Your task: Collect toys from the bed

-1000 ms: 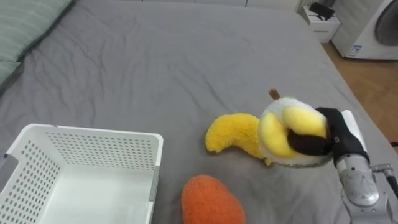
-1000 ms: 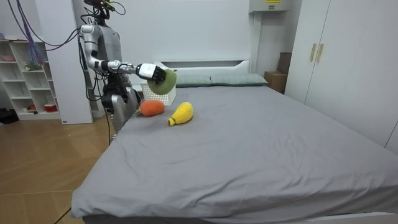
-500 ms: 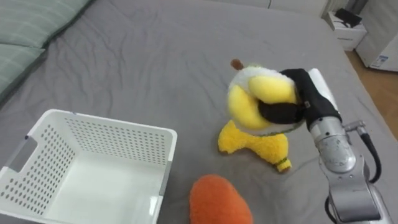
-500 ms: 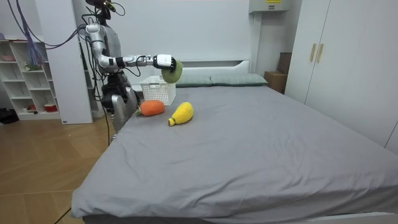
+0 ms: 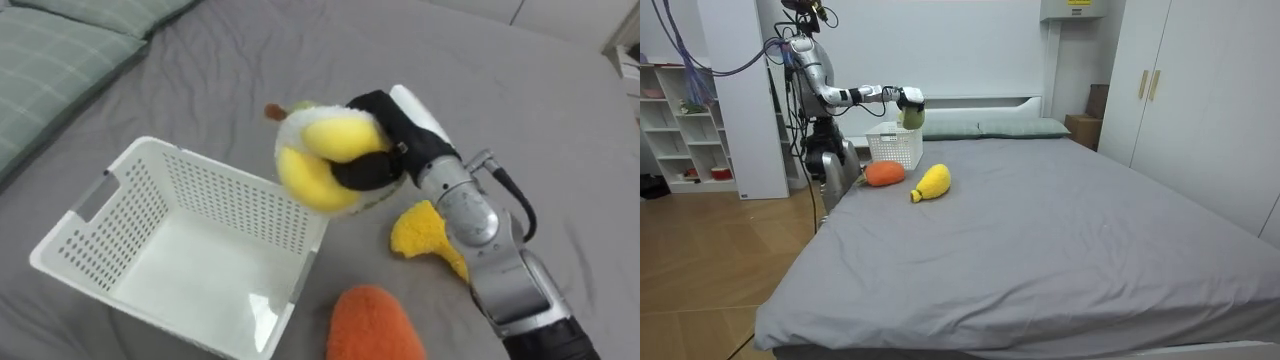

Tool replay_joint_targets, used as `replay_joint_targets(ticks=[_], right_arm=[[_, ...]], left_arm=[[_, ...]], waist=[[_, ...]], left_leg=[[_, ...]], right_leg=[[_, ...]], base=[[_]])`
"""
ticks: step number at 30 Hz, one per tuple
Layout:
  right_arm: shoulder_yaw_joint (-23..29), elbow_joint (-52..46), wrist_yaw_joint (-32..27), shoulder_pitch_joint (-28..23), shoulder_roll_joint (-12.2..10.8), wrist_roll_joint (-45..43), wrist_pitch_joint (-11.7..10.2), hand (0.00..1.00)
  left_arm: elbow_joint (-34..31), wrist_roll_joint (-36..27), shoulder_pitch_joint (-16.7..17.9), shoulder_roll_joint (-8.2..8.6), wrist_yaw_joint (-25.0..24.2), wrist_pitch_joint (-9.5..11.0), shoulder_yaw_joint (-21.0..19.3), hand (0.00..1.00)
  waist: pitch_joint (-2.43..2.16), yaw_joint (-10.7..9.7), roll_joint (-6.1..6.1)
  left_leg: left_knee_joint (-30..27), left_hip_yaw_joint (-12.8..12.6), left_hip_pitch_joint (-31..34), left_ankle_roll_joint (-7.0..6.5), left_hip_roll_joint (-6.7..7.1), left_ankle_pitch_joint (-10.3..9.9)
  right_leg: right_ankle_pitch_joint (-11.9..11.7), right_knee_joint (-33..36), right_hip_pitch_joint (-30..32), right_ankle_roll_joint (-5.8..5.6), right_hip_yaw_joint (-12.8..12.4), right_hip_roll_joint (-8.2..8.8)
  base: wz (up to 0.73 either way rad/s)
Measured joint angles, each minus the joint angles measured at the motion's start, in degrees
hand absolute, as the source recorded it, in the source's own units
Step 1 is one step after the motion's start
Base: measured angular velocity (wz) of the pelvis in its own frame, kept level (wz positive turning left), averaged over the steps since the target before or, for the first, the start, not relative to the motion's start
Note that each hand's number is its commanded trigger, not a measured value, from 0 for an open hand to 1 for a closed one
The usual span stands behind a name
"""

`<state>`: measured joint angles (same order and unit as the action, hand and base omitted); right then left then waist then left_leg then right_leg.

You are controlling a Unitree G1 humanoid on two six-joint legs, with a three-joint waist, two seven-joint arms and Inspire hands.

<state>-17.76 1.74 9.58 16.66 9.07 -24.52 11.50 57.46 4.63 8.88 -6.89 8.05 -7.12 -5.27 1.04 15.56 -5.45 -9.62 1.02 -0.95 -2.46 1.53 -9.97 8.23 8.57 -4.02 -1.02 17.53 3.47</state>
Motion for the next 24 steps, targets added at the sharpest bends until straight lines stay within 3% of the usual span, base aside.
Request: replay_joint_targets(ticks=[2,5,6,7,8,9,11,13,17,24], right_arm=[[-1.8,0.0,0.2,0.2,-0.2,0.0,0.4,1.00],[-3.5,0.0,2.1,0.4,-0.4,0.0,0.8,1.00],[-3.8,0.0,2.4,0.4,-0.6,0.0,1.0,0.89],[-4.1,0.0,2.9,0.4,-1.0,-0.1,1.2,0.58],[-4.5,0.0,3.3,0.6,-1.1,-0.3,1.2,0.37],[-4.8,0.0,3.4,0.8,-1.1,-0.4,1.2,0.00],[-6.1,0.0,3.8,1.9,-1.7,-0.5,1.5,0.00],[-6.4,0.0,4.0,2.6,-2.3,-1.0,2.1,0.00],[-8.7,1.8,4.4,4.6,-3.4,-2.7,2.4,0.00],[-10.1,7.5,4.4,4.7,-4.2,-2.8,3.7,0.00]], left_arm=[[0.0,0.0,-0.6,0.17,0.0,0.0,-0.1,0.00],[-0.1,0.0,-1.0,0.20,0.0,0.0,0.0,0.00],[0.0,0.0,-1.0,0.21,0.0,-0.1,0.0,0.00],[0.0,0.0,-1.2,0.26,0.0,-0.1,0.0,0.00],[0.0,0.0,-1.3,0.31,0.0,-0.1,0.0,0.00],[0.0,0.0,-1.3,0.30,0.0,-0.1,0.0,0.00],[0.1,0.0,-1.6,0.15,0.0,-0.1,-0.1,0.00],[0.0,0.1,-1.6,0.14,0.0,-0.1,-0.2,0.00],[-0.9,0.1,-1.9,0.15,-0.1,-1.7,-0.1,0.00],[-1.9,0.0,-2.6,0.29,-0.1,-1.9,0.0,0.00]], waist=[[0.02,1.8,-0.13],[-0.08,2.8,-0.41],[-0.06,3.1,-0.47],[-0.06,3.6,-0.59],[-0.03,4.0,-0.73],[0.01,4.3,-0.83],[0.19,5.0,-1.42],[0.03,5.4,-1.77],[0.04,6.1,-2.03],[0.19,7.6,-2.61]], left_leg=[[0.0,0.1,0.4,-0.05,0.10,0.1],[0.0,0.8,0.6,-0.11,0.28,0.2],[0.0,0.8,0.6,-0.10,0.29,0.3],[0.0,0.9,0.6,-0.10,0.31,0.4],[0.0,0.9,0.7,-0.11,0.32,0.4],[0.0,0.9,0.8,-0.10,0.33,0.4],[0.0,1.3,0.9,-0.06,0.34,0.4],[-0.2,1.6,1.2,-0.06,0.40,0.4],[-0.4,2.4,1.5,-0.08,0.63,0.6],[-1.0,3.2,2.4,-0.05,0.80,0.6]], right_leg=[[0.0,0.0,0.2,-0.01,0.2,0.13],[0.0,0.0,0.2,-0.03,1.1,0.32],[0.0,0.0,0.2,-0.03,1.2,0.32],[0.0,0.0,0.2,-0.03,1.3,0.33],[0.0,0.0,0.2,-0.03,1.5,0.36],[0.0,0.0,0.2,-0.03,1.5,0.36],[0.0,0.0,0.2,-0.03,1.8,0.34],[0.0,-0.1,0.2,-0.03,2.4,0.40],[0.0,-0.1,0.2,-0.04,3.2,0.54],[0.0,-0.1,0.3,-0.04,3.6,0.57]], base=[[0.03],[0.11],[0.07],[0.00],[0.00],[0.00],[0.05],[0.11],[0.10],[0.07]])
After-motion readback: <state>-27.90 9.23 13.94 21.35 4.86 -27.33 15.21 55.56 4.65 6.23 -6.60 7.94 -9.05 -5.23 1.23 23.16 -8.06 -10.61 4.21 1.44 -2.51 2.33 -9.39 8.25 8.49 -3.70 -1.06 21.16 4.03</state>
